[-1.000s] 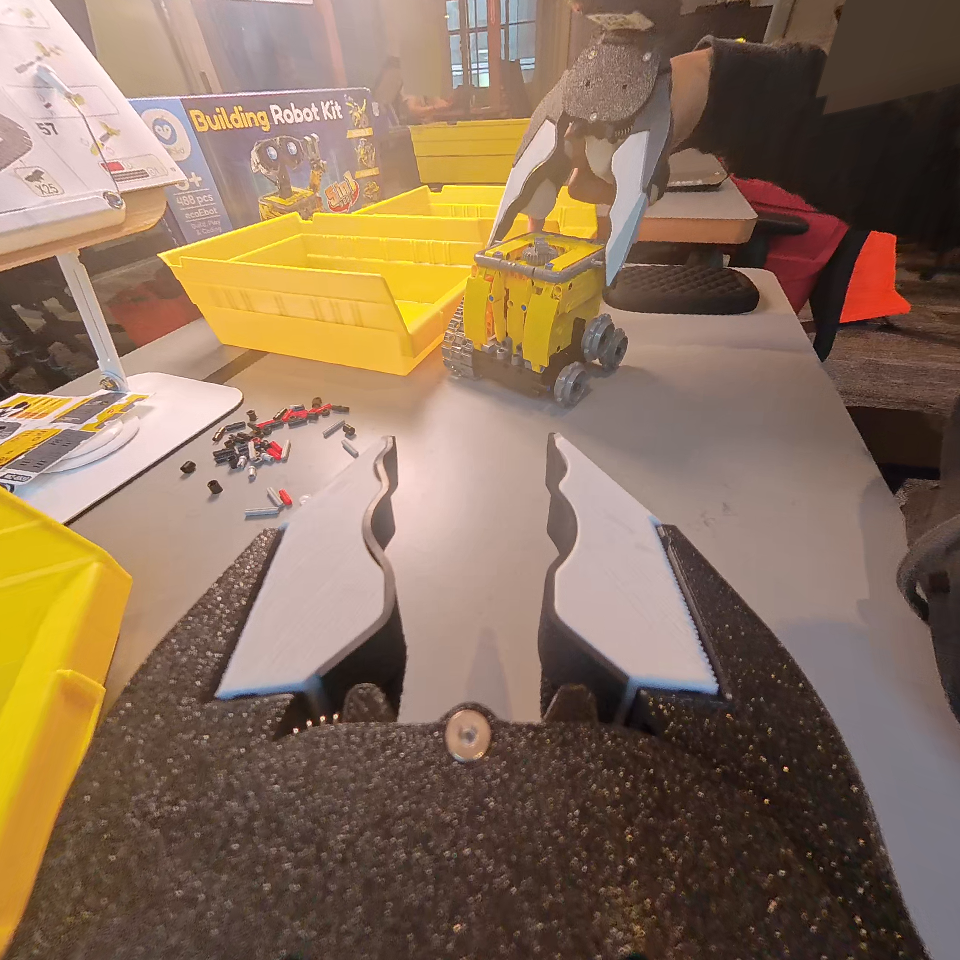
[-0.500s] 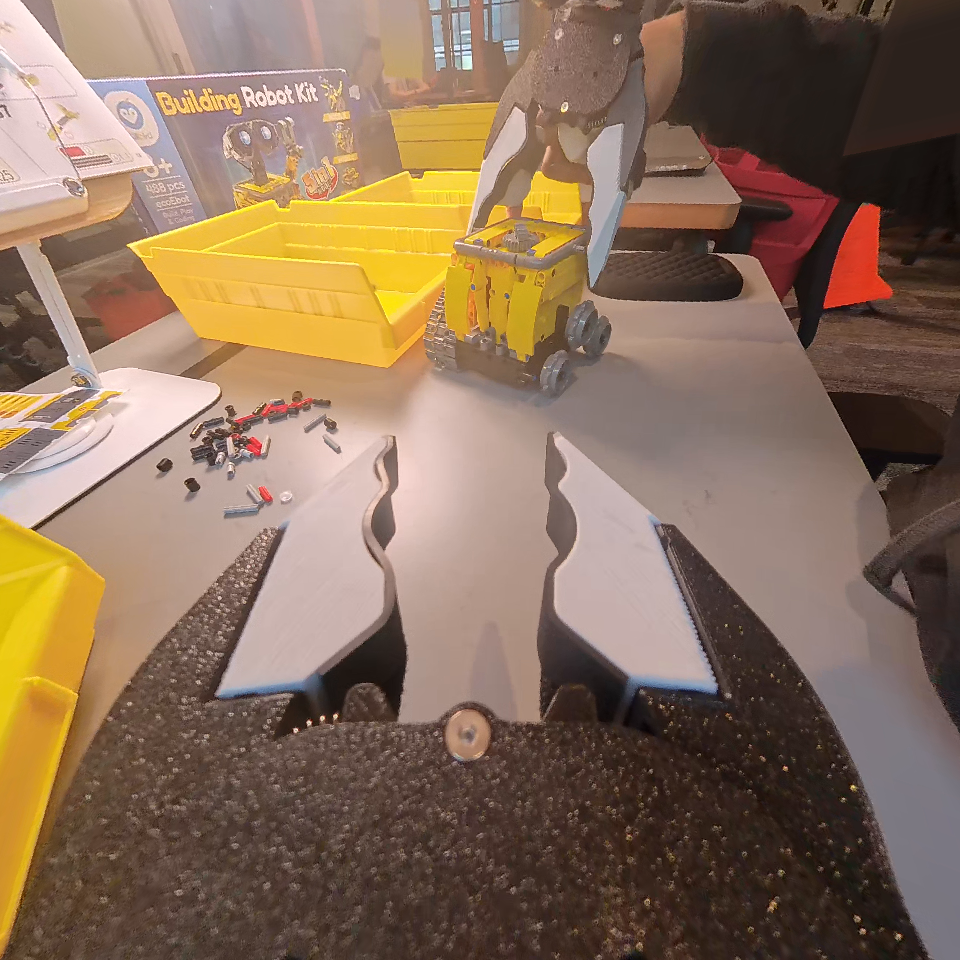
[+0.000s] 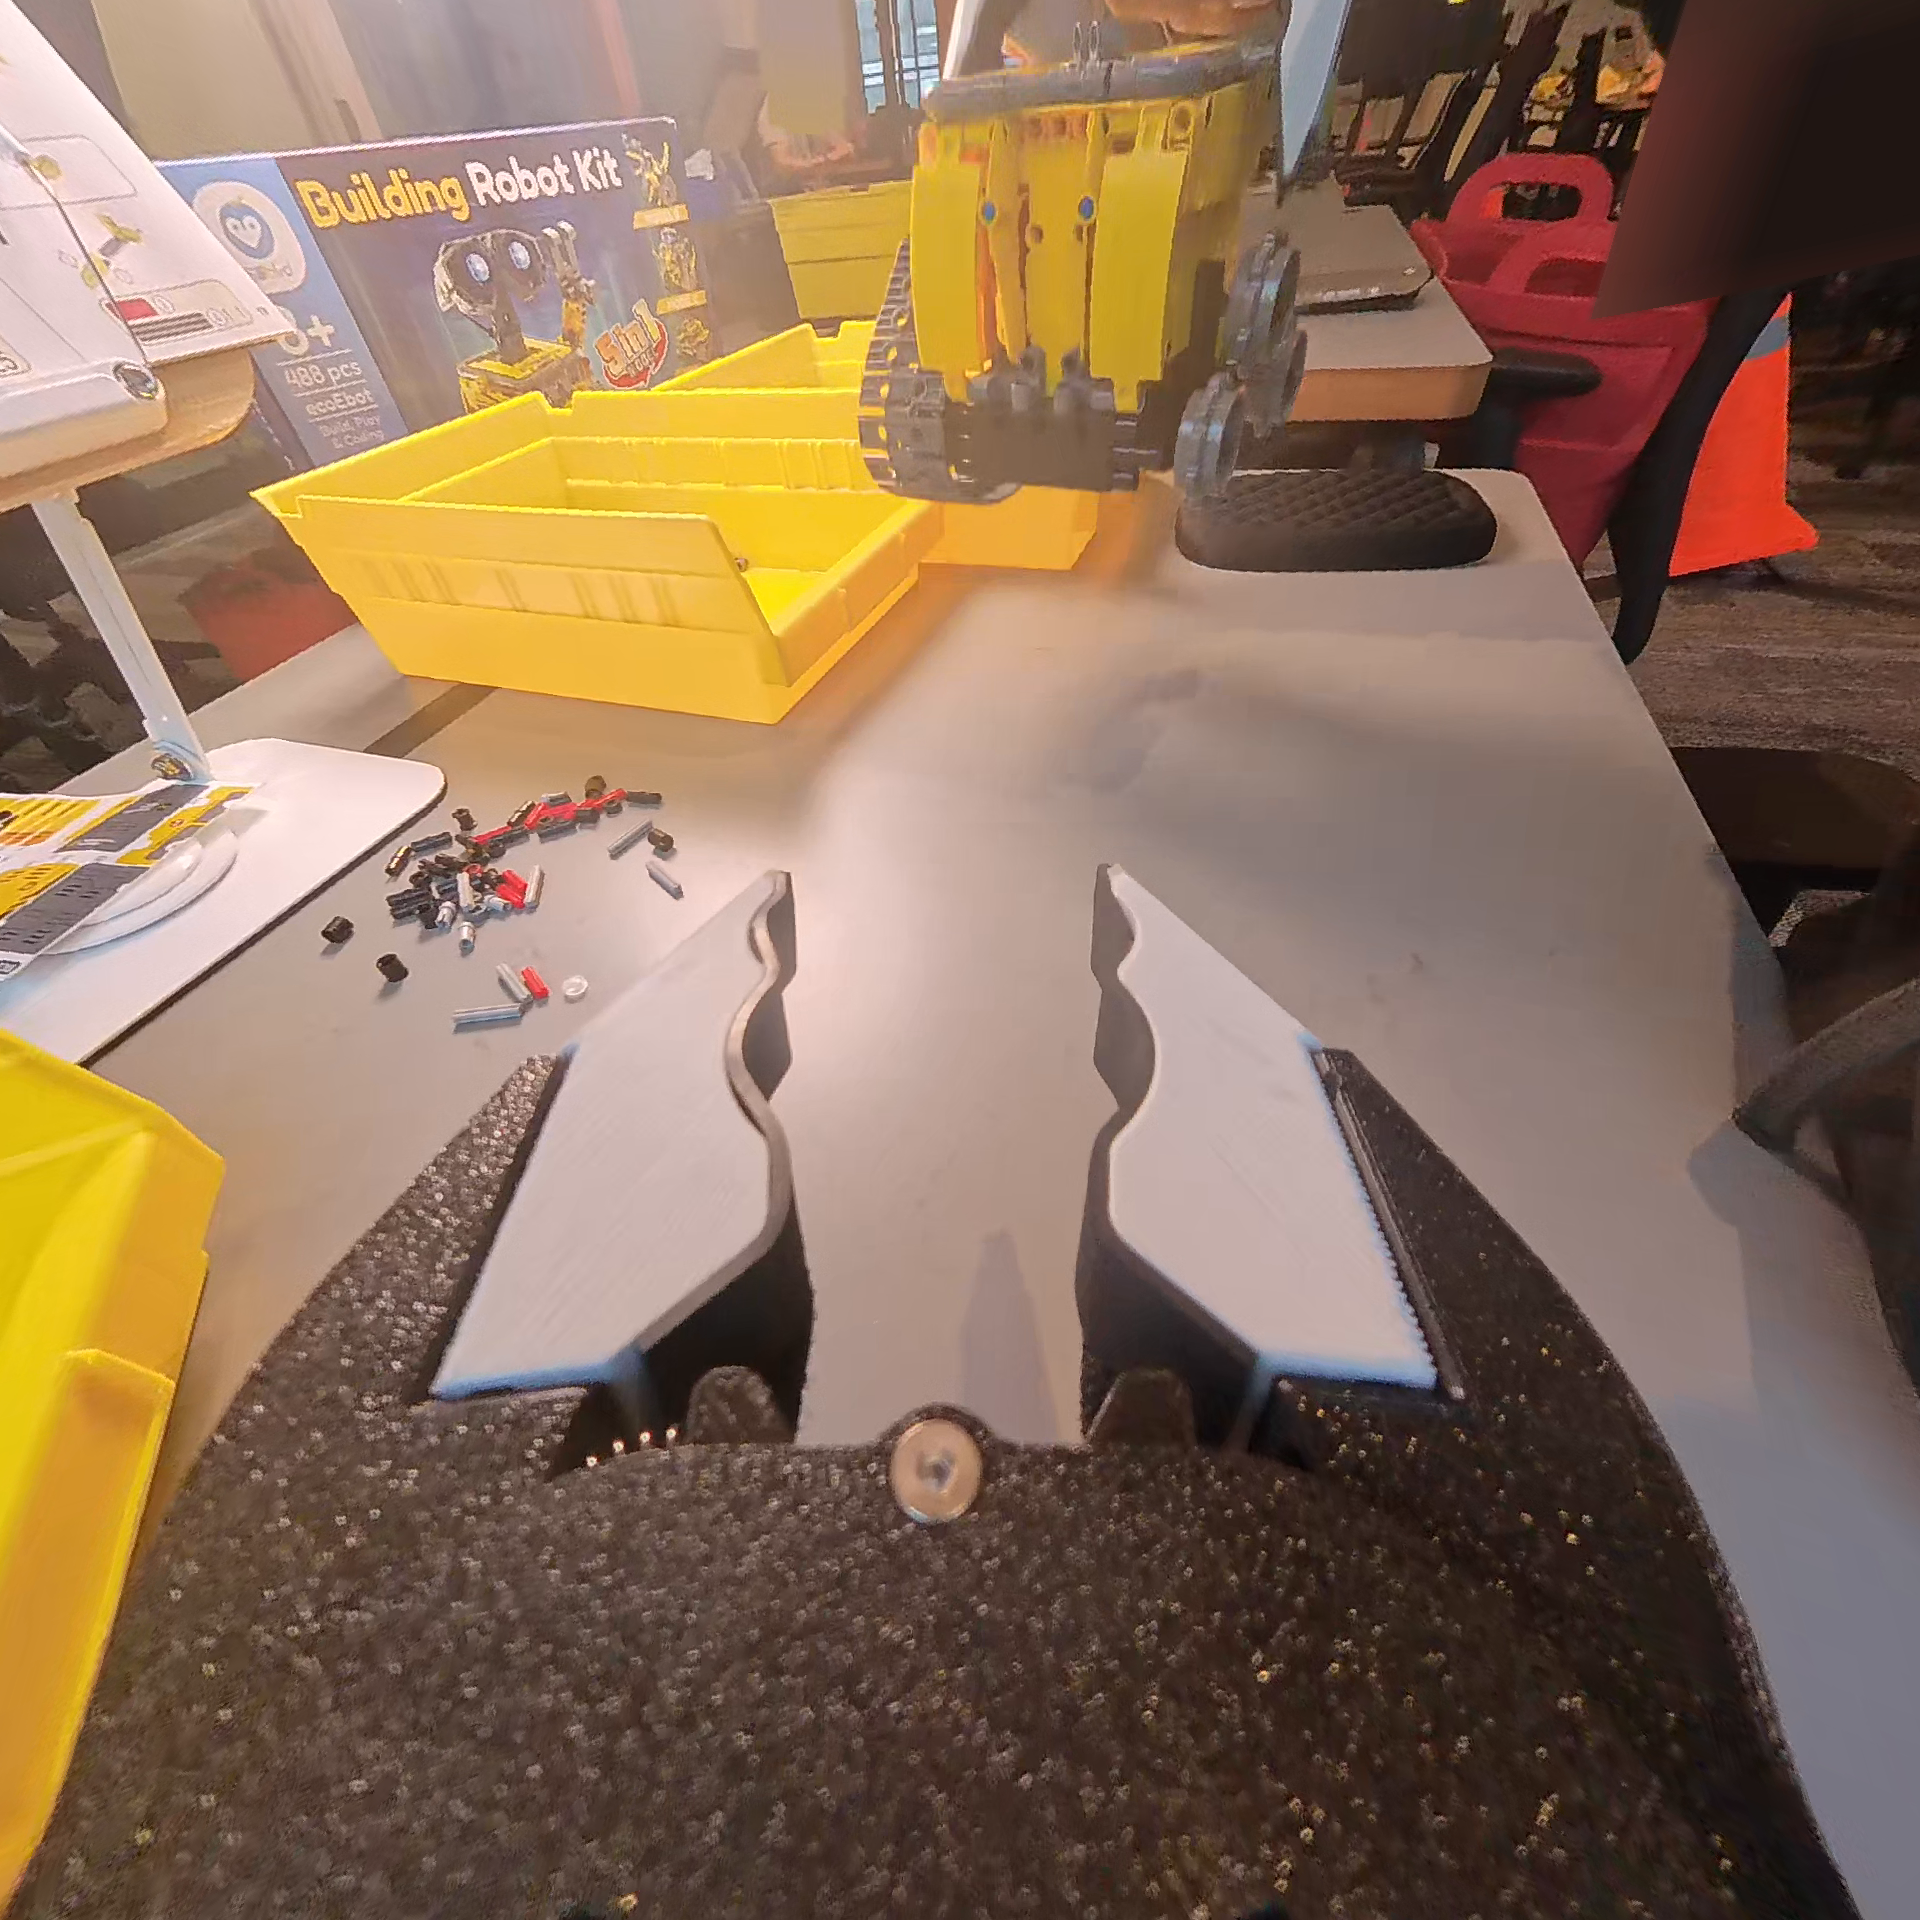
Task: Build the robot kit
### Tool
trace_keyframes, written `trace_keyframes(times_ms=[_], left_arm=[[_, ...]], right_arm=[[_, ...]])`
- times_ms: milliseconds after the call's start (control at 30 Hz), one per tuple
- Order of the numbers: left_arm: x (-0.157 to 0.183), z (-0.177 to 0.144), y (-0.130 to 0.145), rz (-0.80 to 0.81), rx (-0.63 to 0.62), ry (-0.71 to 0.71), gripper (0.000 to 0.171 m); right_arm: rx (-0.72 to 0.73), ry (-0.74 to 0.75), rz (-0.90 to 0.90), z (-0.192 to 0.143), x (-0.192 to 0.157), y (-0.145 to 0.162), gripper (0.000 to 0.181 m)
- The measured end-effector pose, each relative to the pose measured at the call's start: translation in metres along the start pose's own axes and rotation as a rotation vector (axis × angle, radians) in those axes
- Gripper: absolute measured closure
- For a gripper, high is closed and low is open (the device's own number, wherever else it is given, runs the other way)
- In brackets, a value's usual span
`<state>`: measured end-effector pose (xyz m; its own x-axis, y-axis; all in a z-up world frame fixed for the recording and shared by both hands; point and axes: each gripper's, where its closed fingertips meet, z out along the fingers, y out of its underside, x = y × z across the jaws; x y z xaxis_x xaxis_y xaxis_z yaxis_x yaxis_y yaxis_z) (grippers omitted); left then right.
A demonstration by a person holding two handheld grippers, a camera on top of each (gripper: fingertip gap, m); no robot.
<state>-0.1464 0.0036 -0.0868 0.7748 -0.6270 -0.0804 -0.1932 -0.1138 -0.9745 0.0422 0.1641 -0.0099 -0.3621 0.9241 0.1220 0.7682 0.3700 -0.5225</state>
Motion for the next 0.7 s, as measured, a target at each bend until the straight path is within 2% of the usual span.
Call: trace_keyframes(times_ms=[133, 300, 433, 700], left_arm=[[-0.001, 0.000, 0.000, 0.000, -0.001, -0.004, 0.117], [-0.003, 0.000, 0.003, -0.014, -0.003, -0.003, 0.117], [-0.004, 0.000, 0.003, -0.019, 0.000, -0.004, 0.117], [-0.003, 0.002, 0.005, -0.013, -0.011, -0.002, 0.117]], right_arm=[[-0.009, -0.024, 0.004, 0.018, 0.000, 0.008, 0.063], [-0.047, -0.068, 0.032, 0.061, -0.004, 0.034, 0.063], [-0.101, -0.045, 0.026, 0.085, -0.004, 0.056, 0.062], [-0.101, 0.083, 0.105, 0.091, 0.011, 0.053, 0.062]])
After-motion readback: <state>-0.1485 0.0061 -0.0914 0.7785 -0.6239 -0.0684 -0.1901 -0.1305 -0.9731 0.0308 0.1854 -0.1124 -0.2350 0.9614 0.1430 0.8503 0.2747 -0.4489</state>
